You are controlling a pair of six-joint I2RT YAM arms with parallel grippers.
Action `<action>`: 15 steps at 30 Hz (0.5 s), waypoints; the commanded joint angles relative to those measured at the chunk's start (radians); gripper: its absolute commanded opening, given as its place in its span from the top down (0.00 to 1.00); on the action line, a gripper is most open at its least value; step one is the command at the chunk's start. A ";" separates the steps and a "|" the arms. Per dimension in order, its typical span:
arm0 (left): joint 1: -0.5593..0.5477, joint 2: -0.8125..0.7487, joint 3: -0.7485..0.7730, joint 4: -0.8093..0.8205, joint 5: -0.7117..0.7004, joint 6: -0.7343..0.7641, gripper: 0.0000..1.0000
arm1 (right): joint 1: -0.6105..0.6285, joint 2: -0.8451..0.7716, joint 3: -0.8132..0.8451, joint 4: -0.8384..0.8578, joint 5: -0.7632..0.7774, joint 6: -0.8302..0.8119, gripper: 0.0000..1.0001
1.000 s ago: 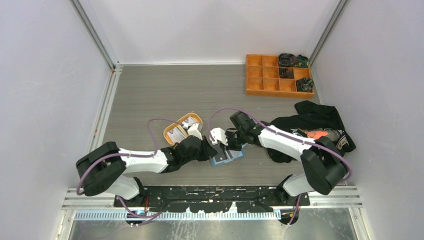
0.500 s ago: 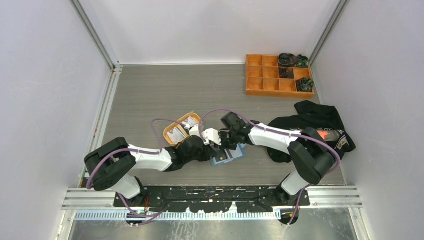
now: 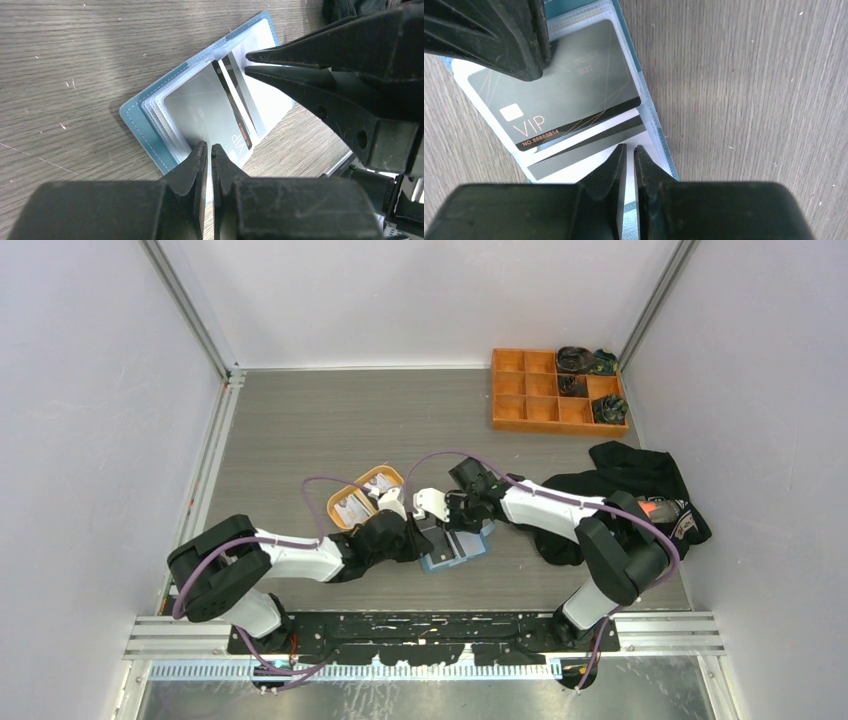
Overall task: Put the credit cards into the card holder
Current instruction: Insert the credit card into the card holder.
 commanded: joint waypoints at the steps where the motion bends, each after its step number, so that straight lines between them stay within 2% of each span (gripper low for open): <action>1: -0.005 -0.046 -0.015 0.023 0.031 0.048 0.90 | -0.005 -0.062 0.023 -0.027 -0.095 -0.002 0.82; 8: -0.004 -0.081 -0.022 0.035 0.065 0.060 0.87 | 0.010 -0.070 0.007 -0.007 -0.134 -0.020 0.78; 15: -0.005 -0.134 -0.052 0.049 0.074 0.076 0.86 | 0.046 0.013 0.033 -0.011 -0.025 -0.025 0.77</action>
